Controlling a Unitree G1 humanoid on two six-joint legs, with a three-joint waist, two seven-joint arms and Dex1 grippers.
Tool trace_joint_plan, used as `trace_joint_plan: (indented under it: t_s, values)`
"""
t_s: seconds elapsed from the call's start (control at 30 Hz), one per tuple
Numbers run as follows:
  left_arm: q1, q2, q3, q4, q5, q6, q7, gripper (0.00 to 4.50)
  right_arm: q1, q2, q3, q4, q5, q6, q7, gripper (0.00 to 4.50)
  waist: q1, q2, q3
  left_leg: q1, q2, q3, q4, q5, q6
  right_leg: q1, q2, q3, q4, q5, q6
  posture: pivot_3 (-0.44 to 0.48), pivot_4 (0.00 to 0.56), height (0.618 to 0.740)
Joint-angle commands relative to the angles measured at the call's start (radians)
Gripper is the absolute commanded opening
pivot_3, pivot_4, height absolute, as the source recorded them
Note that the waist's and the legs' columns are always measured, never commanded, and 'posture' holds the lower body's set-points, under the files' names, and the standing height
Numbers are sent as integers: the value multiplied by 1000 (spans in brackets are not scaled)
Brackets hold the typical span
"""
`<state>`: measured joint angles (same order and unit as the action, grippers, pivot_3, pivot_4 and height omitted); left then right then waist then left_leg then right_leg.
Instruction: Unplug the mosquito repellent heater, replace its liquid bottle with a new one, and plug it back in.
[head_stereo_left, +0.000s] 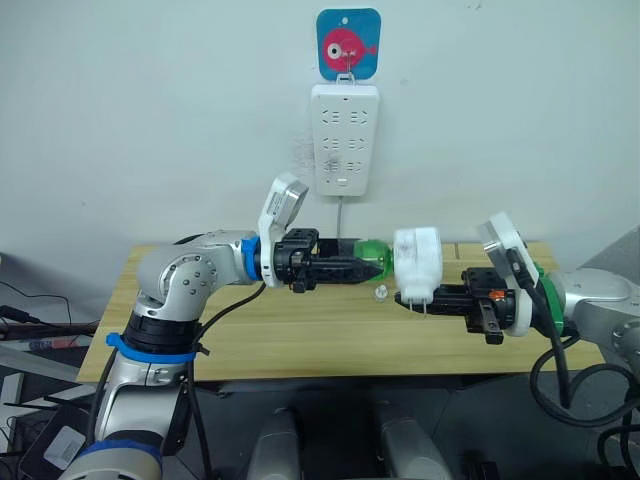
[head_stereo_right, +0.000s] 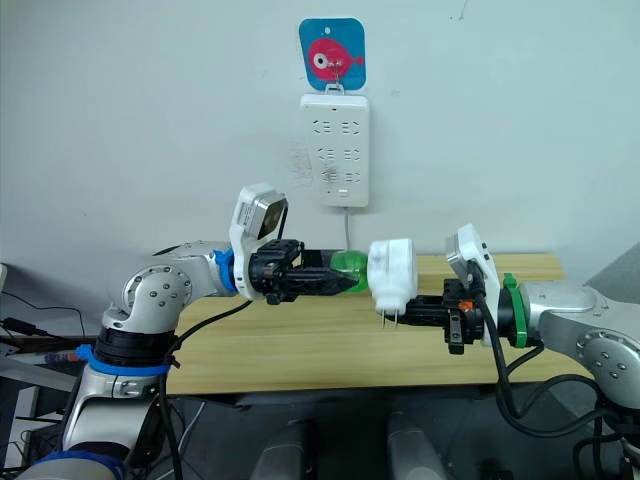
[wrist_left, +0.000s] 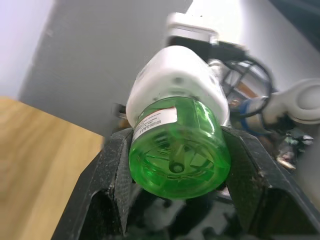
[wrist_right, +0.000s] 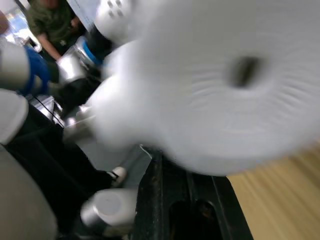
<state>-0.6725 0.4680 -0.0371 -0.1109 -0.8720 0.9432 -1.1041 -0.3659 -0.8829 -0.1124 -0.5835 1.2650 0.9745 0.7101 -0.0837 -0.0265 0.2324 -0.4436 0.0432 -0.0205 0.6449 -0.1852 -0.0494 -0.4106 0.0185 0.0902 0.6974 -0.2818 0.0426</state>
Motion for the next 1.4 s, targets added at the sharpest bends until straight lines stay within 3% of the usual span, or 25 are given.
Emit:
trace_joint_plan:
  t_s: [0.03, 0.3, 0.5, 0.87, 1.27, 1.4]
  values:
    - [4, 6, -26, -16, 56, -85, -30, 2279, -45, 4, -53, -23, 113, 6, -80, 0, -1, 0, 0, 0, 0, 0, 0, 0, 0, 0, 0, 0, 0, 0, 0, -119, 165, 740]
    - [32, 40, -115, -41, 152, -201, -133, 2279, -100, 13, -49, 28, 135, -4, -176, 0, -2, 0, 0, 0, 0, 0, 0, 0, 0, 0, 0, 0, 0, 0, 0, -121, 160, 740]
    - [23, 61, -101, -81, 77, -122, -166, 2279, -118, 20, -1, 76, -3, -9, -162, 0, -3, 0, 0, 0, 0, 0, -1, 0, 0, 0, 0, 0, 0, 0, 0, -116, 162, 740]
    - [-9, 46, -34, -59, -49, 29, -118, 2279, -84, 83, 23, 123, -151, -20, -148, 0, -3, 0, 0, 0, 0, 0, -1, 0, 0, 0, 0, 0, 0, 0, 0, -118, 164, 740]
    - [-6, 40, -33, -61, -37, 39, -110, 2279, -71, 121, -8, 99, -166, -31, -193, 0, -3, 0, 0, 0, 0, 0, -1, 0, 0, 0, 0, 0, 0, 0, 0, -123, 168, 740]
    - [11, 38, -32, -60, 1, -1, -87, 2279, -73, 129, -93, 122, -125, -28, -241, 0, -2, 0, 0, 0, 0, 0, -1, 0, 0, 0, 0, 0, 0, 0, 0, -123, 169, 740]
